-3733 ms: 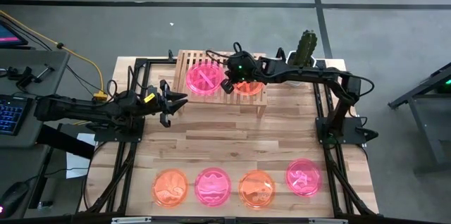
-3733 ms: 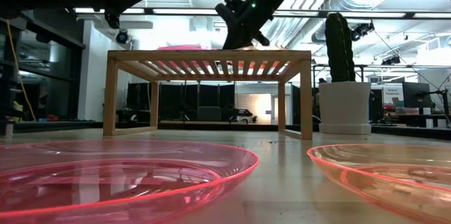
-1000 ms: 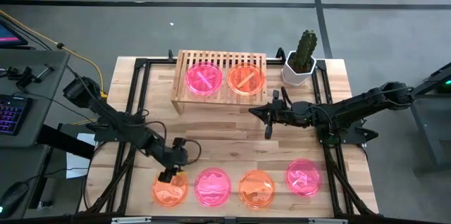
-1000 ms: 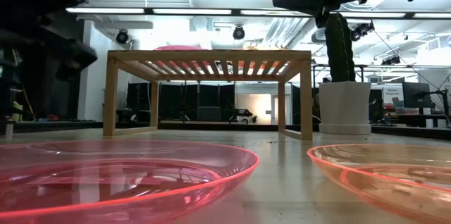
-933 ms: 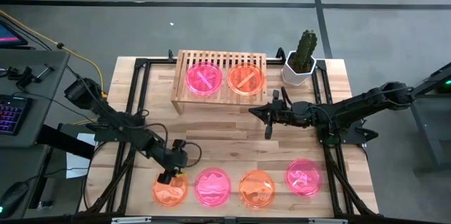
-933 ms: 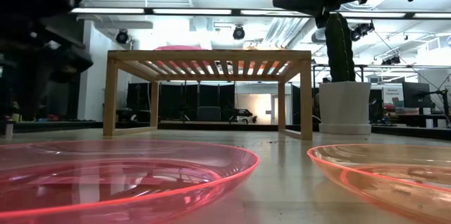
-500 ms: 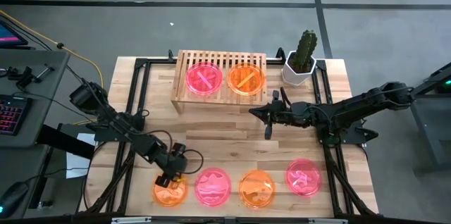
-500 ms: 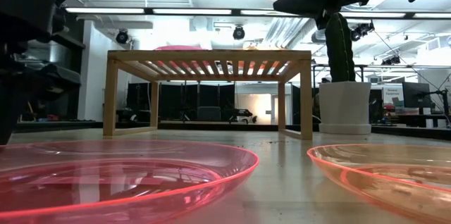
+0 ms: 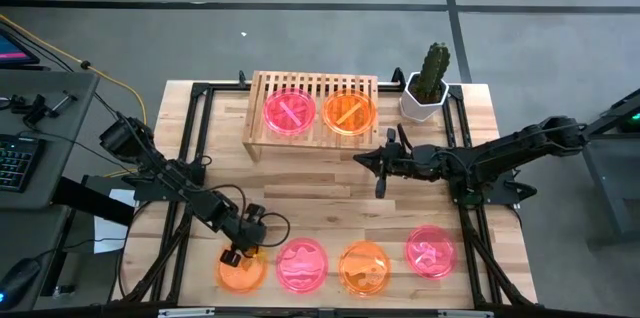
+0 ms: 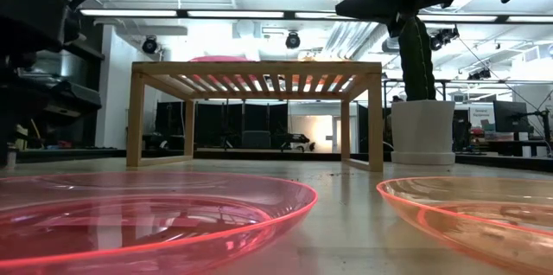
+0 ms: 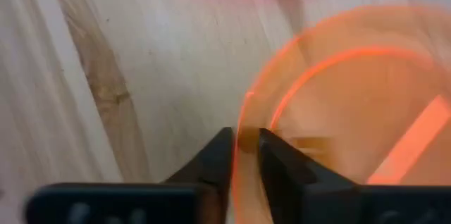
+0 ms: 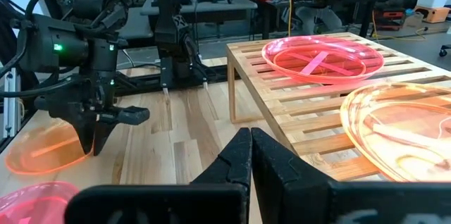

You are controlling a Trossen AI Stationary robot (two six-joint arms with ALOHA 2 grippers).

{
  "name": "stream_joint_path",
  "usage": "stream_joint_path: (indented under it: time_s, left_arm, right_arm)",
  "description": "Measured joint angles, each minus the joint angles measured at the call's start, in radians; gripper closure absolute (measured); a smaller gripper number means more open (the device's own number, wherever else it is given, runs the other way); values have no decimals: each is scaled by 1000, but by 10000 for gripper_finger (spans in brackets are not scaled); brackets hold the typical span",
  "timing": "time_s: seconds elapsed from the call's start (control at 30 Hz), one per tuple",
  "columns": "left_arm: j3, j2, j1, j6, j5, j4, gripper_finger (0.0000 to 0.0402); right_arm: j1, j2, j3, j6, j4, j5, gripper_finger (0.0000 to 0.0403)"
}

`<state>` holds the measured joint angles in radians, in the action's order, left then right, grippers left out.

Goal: Place and stack plates onto a shelf
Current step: Stack the orange plate on top of the other orange plate on the shelf

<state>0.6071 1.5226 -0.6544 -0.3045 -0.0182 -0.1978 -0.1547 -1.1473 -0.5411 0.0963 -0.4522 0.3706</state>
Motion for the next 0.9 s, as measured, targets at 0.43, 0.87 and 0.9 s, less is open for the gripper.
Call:
stream_joint_path:
  time_s: [0.43, 0.87, 0.9]
  left_arm:
    - [51, -64, 54, -7, -104, -84, 400]
    - [276, -362, 224, 97, 58, -397, 401]
    - [304, -381, 246, 104, 84, -414, 401]
  right_arm:
    - [0, 0, 0, 0, 0, 1, 402]
    - [0, 0, 0, -2, 4, 1, 402]
    - [0, 0, 0, -5, 4, 1, 402]
